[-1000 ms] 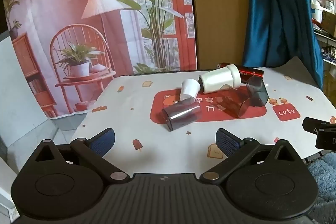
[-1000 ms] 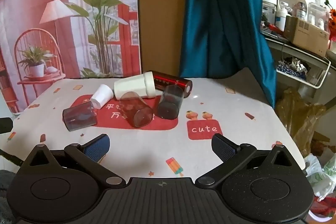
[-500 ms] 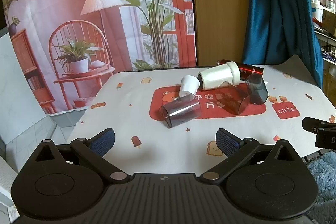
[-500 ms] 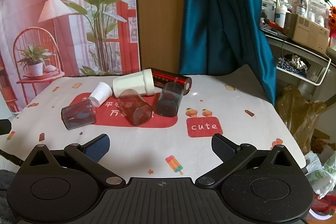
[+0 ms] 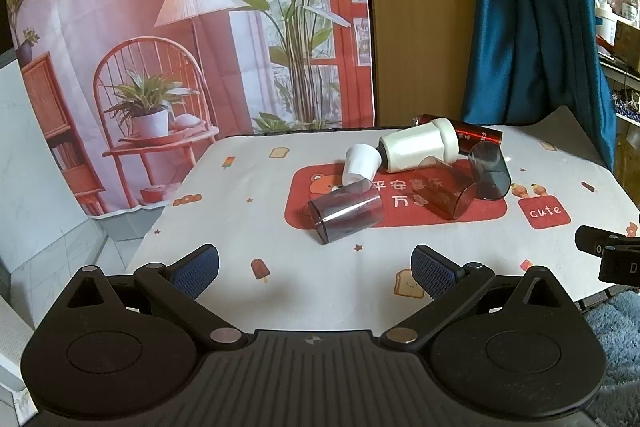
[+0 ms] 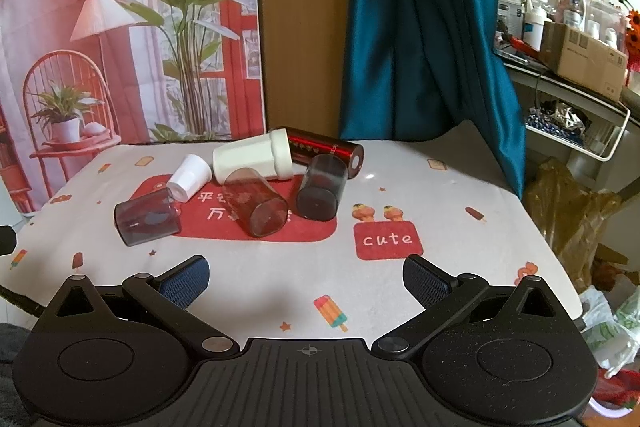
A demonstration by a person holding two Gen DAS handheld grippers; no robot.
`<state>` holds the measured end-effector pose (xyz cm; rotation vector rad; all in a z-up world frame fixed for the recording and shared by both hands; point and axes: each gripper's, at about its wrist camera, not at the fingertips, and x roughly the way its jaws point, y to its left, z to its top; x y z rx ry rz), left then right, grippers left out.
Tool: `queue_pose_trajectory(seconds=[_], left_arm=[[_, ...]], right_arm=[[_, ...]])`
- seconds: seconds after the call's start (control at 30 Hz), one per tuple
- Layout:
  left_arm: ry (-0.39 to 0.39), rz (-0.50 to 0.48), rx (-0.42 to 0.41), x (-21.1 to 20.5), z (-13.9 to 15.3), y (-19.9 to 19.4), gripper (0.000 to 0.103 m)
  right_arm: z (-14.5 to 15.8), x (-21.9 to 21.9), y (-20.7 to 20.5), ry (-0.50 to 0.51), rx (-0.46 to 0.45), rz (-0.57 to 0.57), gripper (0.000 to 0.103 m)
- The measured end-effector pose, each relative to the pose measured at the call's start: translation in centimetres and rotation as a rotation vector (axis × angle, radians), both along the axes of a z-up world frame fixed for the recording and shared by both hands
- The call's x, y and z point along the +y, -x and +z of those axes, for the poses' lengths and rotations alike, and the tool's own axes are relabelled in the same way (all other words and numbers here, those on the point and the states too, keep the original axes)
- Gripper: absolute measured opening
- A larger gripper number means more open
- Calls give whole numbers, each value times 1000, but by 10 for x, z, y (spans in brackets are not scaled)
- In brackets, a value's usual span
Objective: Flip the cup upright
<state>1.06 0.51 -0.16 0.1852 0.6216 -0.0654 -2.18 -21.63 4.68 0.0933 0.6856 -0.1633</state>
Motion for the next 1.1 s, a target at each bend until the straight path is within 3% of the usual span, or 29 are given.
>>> queue_pose_trajectory(seconds=[1.1], left_arm=[[5,-4,11,0,-3,-2,103]], right_arm=[[-5,2,1,-5,3,0,103]])
